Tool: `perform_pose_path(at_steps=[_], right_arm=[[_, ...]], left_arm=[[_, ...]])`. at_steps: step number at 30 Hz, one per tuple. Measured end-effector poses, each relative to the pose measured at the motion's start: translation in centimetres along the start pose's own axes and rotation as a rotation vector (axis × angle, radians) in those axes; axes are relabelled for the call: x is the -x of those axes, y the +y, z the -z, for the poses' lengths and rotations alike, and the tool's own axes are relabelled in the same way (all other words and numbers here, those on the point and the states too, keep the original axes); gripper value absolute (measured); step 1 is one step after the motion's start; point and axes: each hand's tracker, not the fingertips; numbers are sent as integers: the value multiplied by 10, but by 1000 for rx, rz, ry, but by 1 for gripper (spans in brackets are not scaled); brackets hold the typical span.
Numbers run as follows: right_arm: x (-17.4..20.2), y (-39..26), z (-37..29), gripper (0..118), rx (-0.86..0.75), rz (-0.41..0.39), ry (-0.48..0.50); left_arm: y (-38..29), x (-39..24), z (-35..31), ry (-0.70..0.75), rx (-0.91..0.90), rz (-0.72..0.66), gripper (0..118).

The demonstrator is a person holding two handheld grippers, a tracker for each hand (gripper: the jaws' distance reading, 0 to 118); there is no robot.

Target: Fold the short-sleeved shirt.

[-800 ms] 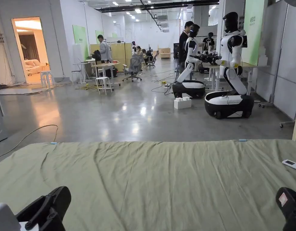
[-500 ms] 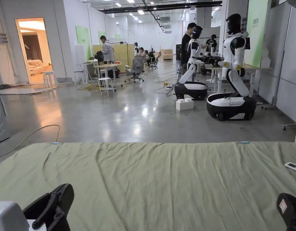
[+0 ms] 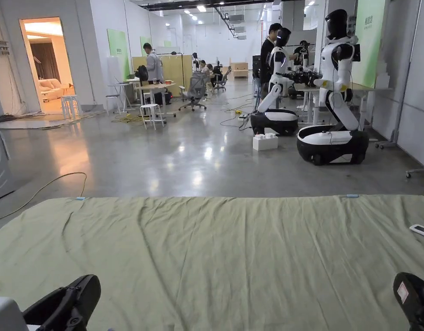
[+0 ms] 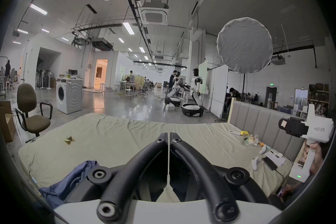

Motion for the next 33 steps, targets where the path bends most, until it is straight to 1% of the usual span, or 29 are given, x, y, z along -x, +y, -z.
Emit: perform_pose_path(at_steps=[1,3,4,5,7,9,10,12,13,14,15,16,19,21,22,24,26,28,29,30,31,32,33], right_arm=[[1,-3,0,0,-1,-13,4],[2,-10,-1,1,-9,-57,19],[2,-14,-2,1,-19,-86,32],[2,-18,-3,0,-32,-114,42],[0,-27,-1,1,7,-99,49],[0,-36,3,1,53,-86,54],[0,-42,6,1,100,-66,47],[4,-47,11,1,111,-94,40],[6,-51,14,1,120,-99,46],[7,-55,17,1,142,-91,54],[8,-59,20,1,161,-88,63],[11,-63,22,1,191,-80,72],[15,-74,29,1,244,-98,97],[15,-81,33,1,272,-111,101],[14,-86,36,1,290,-123,98],[12,-95,40,1,337,-112,49],[7,-103,42,1,375,-76,34],[3,-108,41,1,394,-81,17],[2,-110,39,1,401,-91,12],[0,-112,37,1,408,-98,8],[-2,-114,34,1,414,-102,2],[-5,-116,32,1,420,-101,-1],[-7,-118,30,1,431,-95,-5]], left_arm=[[1,9,-1,-9,12,-10,6],[0,28,-4,26,15,-38,22],[-1,39,-4,39,33,-36,36],[-2,51,-3,56,53,-28,45],[-10,79,2,115,113,1,70],[-24,106,13,129,207,26,75],[-34,119,18,152,231,37,81],[-59,144,35,226,347,2,101],[-74,158,47,230,403,-28,104],[-92,173,58,228,459,-60,104],[-109,185,69,234,502,-84,109],[-127,197,80,250,546,-98,110],[-179,227,115,309,683,-89,109],[-204,239,135,312,763,-68,107],[-214,245,143,285,763,-63,102],[-230,254,159,304,783,-65,94],[-245,261,171,351,833,-70,93],[-260,267,179,391,889,-116,93],[-258,263,177,375,845,-119,93],[-253,259,178,386,849,-111,88],[-250,257,180,380,870,-97,74],[-247,256,181,347,877,-88,52],[-243,256,178,324,864,-69,18]])
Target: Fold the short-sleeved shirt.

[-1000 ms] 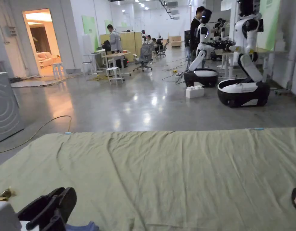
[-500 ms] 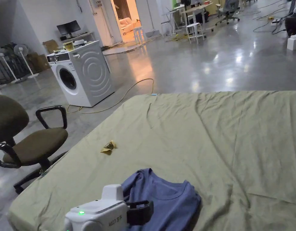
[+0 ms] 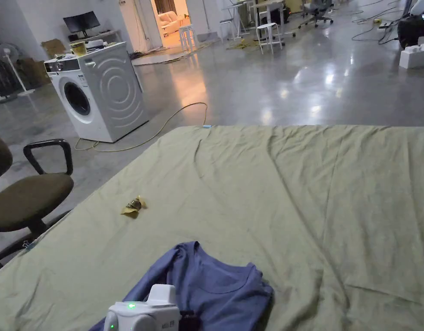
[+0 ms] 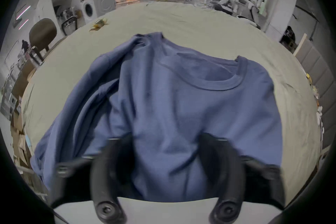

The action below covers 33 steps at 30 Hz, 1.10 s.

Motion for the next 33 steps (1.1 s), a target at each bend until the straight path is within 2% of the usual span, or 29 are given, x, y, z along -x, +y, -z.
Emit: perform_pose_path(at_steps=[1,6,8,11,15,17,21,25,29,33], right_arm=[[-2,-2,0,1,13,8,-2],[-15,-7,-14,1,15,26,-7],[-21,-7,-19,1,24,29,-7],[-29,-9,-26,1,13,33,-4],[-40,-13,-35,1,-23,143,8],[-44,-15,-41,1,-31,172,8],[-49,-19,-57,1,-53,195,-6],[-58,-24,-77,1,-75,198,-49],[-69,-33,-97,1,-77,199,-101],[-80,-44,-118,1,-76,216,-161]], left_arm=[[2,-1,-1,31,-12,-2,5],[21,1,-13,20,54,-102,5],[43,5,-47,-13,-31,-113,5],[71,8,-98,17,-122,-97,5],[107,2,-161,-53,-273,-139,5],[129,-18,-182,-100,-345,-122,5],[163,-97,-196,-179,-411,16,5],[163,-215,-174,-318,-385,184,5],[108,-343,-131,-491,-247,321,5],[16,-460,-98,-631,-73,385,5]])
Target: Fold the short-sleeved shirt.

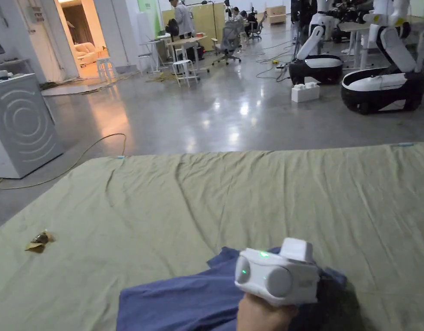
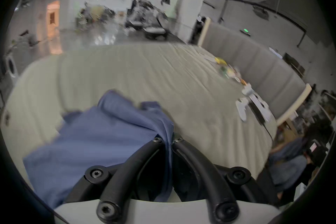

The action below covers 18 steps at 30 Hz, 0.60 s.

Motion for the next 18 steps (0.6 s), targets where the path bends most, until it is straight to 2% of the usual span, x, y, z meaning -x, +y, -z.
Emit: perform_pose_path(at_steps=[4,7,10,11,12,13,14,16,18], right_arm=[[-10,-9,-12,1,12,24,-45],[-10,-13,-15,1,33,22,-65],[-7,-15,-14,1,42,2,-74],[-6,-15,-13,1,40,-1,-72],[-5,-14,-12,1,40,-4,-68],[-3,-12,-10,1,37,-6,-61],[-1,-11,-7,1,32,-9,-51],[4,-5,-1,1,17,-25,-31],[9,1,10,1,-1,-35,-1]], left_arm=[[-59,-104,52,-166,131,86,5],[-91,-161,67,-271,191,88,5],[-110,-190,75,-231,176,150,7],[-109,-187,76,-226,167,148,17],[-109,-182,74,-268,164,129,34],[-105,-172,67,-358,164,79,59],[-102,-160,54,-418,139,47,70],[-92,-122,15,-449,-5,-14,71],[-84,-82,-34,-337,-122,-33,72]])
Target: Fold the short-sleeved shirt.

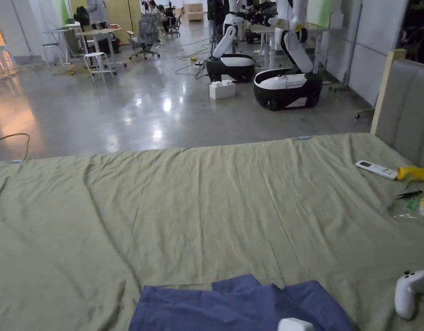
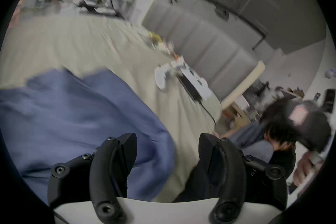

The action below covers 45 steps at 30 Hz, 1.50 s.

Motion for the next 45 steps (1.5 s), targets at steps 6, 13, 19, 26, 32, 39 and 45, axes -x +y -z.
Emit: perform_pose_path(at_steps=[6,13,19,26,32,39,45], right_arm=[[28,21,28,1,-71,-17,91],[56,35,32,1,-119,-35,160],[71,37,9,1,-150,-139,171],[76,41,-4,1,-204,-145,163],[76,42,-3,1,-195,-126,150],[76,42,-1,1,-184,-140,140],[74,36,7,1,-150,-155,130]], left_arm=[[30,46,-182,496,-326,164,73],[3,29,-298,767,-509,317,31],[-28,-2,-326,833,-478,293,2],[-35,-15,-324,861,-455,318,0],[-23,-12,-326,858,-496,269,0],[-21,-1,-327,868,-491,237,0],[-6,29,-306,791,-393,179,0]])
